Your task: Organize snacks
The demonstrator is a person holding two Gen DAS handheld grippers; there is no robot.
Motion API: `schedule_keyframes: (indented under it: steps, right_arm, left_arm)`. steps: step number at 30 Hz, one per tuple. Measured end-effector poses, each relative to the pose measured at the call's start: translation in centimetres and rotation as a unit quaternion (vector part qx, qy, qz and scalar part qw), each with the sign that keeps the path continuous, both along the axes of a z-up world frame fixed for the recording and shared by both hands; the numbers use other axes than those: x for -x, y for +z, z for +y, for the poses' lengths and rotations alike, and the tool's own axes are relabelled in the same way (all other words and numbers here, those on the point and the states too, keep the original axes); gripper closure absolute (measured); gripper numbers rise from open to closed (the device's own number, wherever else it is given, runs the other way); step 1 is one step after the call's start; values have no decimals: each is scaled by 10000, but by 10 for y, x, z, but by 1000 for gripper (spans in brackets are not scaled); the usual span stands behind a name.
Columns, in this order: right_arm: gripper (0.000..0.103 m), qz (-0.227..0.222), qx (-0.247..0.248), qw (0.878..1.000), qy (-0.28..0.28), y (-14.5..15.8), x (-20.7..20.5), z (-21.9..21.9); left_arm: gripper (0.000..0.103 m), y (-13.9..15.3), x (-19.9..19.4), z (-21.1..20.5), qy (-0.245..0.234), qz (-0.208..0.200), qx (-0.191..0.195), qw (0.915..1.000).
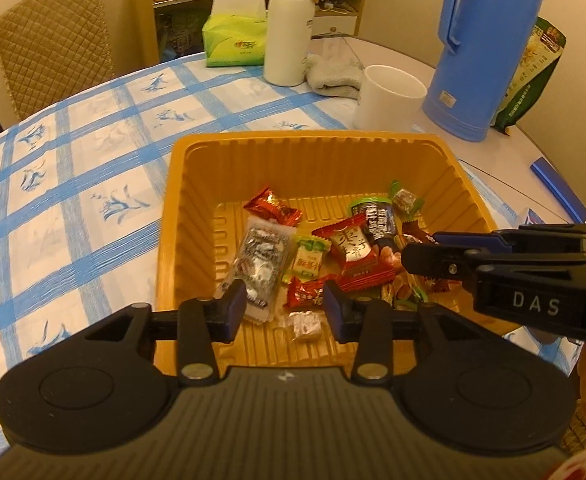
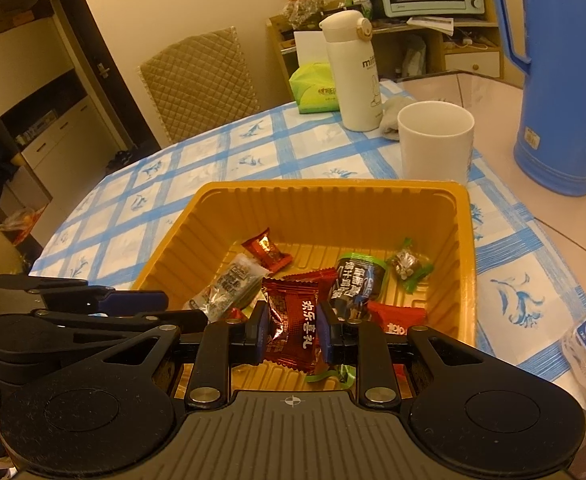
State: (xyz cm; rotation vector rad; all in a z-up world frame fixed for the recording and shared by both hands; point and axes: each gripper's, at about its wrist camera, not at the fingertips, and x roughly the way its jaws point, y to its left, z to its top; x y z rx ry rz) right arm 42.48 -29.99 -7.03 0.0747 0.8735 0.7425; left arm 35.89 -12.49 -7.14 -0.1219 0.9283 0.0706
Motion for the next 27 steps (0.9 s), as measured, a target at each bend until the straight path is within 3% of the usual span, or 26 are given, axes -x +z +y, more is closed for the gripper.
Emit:
schedule_keyframes:
  steps: [8, 9, 11, 12, 18, 23, 27]
  right_arm:
    - [75, 93, -271, 9995, 104, -1, 0, 5]
    - [72, 119, -293, 9995, 97, -1, 0, 5]
    - [41, 122, -323, 9994, 68, 0, 1, 3]
    - [36, 71, -361, 9993, 34, 1, 3, 1]
    - [32, 57, -402, 9991, 111, 5, 16, -9]
    - [16, 150, -337, 9993, 46, 10, 36, -16]
    - [11, 145, -231, 9996, 108, 16, 60, -14]
  left_arm:
    - [54, 10, 18, 7, 336, -99, -31, 9994]
    - [53, 11, 21, 7, 390, -115, -25, 9992]
    - [48, 15, 28, 9, 510, -139, -24, 9986]
    - [46, 16, 31, 9, 567, -150, -28, 9983]
    - [36, 28, 64, 14, 953, -204, -46, 9952]
    - [34, 41, 95, 21, 1123, -241, -79, 9934]
    - [32, 48, 120, 25, 1166, -261, -78, 9928]
